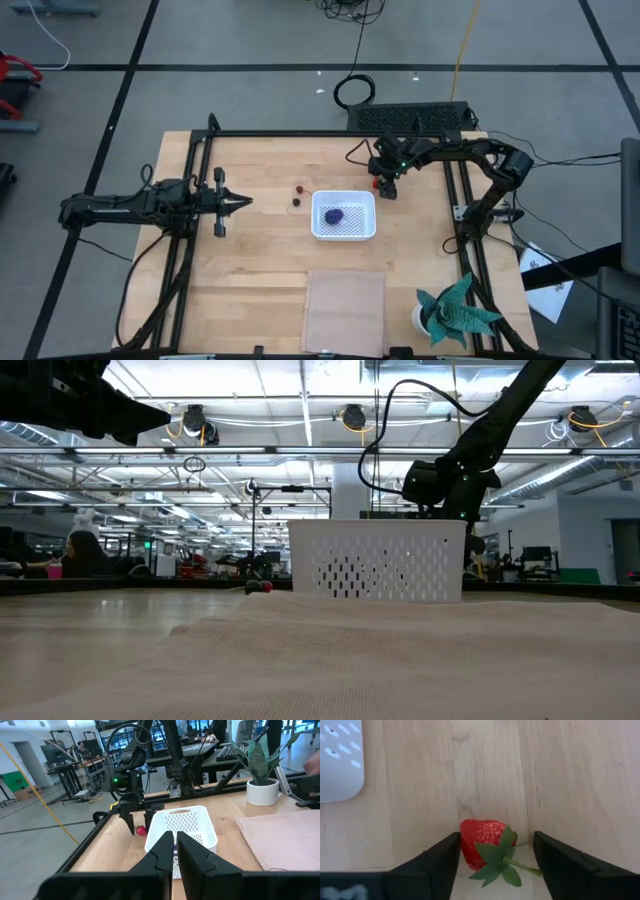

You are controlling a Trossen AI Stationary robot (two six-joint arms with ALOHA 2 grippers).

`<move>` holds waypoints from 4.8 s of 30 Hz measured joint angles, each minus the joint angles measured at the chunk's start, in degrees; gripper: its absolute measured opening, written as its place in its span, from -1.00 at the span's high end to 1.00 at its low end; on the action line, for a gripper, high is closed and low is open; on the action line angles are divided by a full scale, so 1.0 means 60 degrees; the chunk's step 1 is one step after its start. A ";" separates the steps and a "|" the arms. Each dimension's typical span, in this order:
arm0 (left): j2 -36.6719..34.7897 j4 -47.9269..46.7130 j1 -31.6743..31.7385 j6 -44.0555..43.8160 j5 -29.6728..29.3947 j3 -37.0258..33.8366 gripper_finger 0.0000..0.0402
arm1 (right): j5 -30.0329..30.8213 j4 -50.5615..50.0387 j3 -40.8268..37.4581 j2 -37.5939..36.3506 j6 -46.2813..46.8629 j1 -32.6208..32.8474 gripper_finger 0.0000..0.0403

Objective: Pick and placing Produce into tupperware
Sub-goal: Put the red strawberry into the white basket

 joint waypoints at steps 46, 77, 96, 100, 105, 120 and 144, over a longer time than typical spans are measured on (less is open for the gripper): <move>-0.0002 0.0011 0.0000 -0.0080 0.0001 0.0000 0.87 | 0.0165 -0.3285 0.2800 -0.0033 0.0430 0.0754 0.31; 0.0002 0.0076 0.0000 -0.0222 0.0004 -0.0001 0.87 | 0.0321 -0.3398 0.3100 -0.2461 0.0743 0.0535 0.31; -0.0002 0.0080 0.0000 -0.0219 0.0004 -0.0002 0.87 | 0.0058 -0.3942 0.3100 -0.2586 0.0469 0.0539 0.31; 0.0001 0.0080 0.0000 -0.0219 0.0004 0.0000 0.87 | 0.0058 -0.3981 0.3100 -0.2586 0.0463 0.0539 0.31; 0.0000 0.0080 0.0000 -0.0215 0.0004 0.0000 0.87 | 0.0055 -0.3973 0.3100 -0.2586 0.0673 0.0539 0.31; -0.0002 0.0080 0.0000 -0.0215 0.0000 0.0000 0.87 | 0.0058 -0.3930 0.3100 -0.2583 0.0740 0.0539 0.31; -0.0002 0.0072 0.0000 -0.0215 0.0000 0.0000 0.87 | 0.0044 -0.4325 0.3096 -0.2583 0.0921 0.0561 0.31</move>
